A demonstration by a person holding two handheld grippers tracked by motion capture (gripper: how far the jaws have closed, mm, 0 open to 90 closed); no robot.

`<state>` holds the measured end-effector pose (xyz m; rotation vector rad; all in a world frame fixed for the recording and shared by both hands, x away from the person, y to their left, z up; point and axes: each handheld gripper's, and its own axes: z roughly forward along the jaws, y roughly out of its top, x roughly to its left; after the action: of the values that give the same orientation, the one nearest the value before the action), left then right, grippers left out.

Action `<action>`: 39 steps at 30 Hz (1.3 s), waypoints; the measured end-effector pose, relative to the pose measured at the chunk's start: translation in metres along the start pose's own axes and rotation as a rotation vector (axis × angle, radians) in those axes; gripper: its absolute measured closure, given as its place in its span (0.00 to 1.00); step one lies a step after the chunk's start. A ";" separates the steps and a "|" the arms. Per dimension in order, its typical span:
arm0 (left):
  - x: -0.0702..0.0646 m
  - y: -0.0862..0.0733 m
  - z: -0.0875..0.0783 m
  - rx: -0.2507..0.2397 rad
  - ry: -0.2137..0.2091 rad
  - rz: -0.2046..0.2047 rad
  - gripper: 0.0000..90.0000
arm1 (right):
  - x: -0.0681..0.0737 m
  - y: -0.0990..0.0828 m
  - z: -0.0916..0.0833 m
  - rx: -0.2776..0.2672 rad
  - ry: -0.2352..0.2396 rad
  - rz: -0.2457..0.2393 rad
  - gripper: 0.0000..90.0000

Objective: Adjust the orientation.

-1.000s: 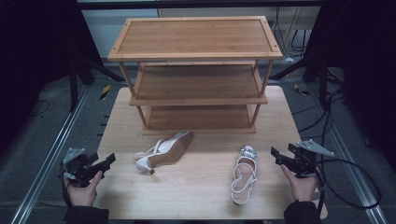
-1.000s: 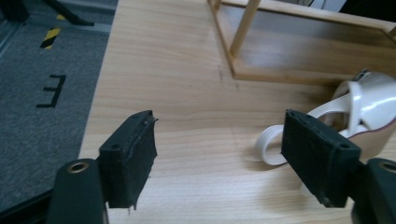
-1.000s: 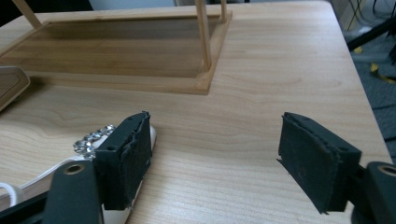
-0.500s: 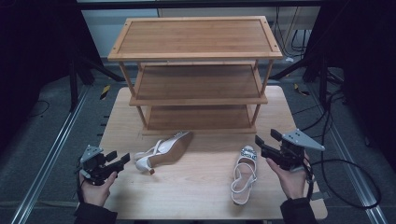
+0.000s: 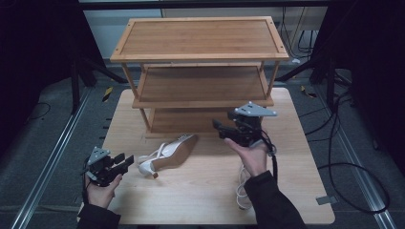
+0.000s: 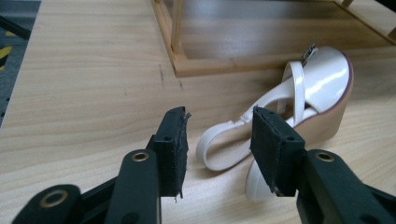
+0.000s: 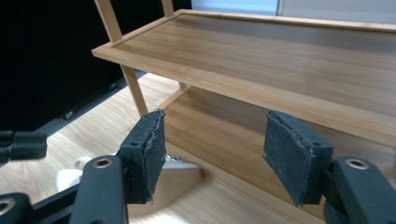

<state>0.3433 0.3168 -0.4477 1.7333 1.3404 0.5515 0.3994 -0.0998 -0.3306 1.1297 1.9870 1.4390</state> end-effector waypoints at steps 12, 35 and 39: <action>-0.012 -0.007 0.009 0.060 -0.047 0.017 0.63 | 0.044 -0.011 0.065 0.086 0.022 -0.020 0.55; -0.012 -0.003 0.026 0.090 -0.058 -0.026 0.82 | 0.072 -0.071 0.158 0.284 0.002 -0.094 0.78; -0.013 -0.003 0.025 0.093 -0.075 -0.025 0.87 | 0.072 -0.071 0.154 0.289 0.004 -0.107 0.81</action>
<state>0.3563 0.2957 -0.4618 1.7921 1.3508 0.4118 0.4467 0.0379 -0.4442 1.1149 2.2744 1.1268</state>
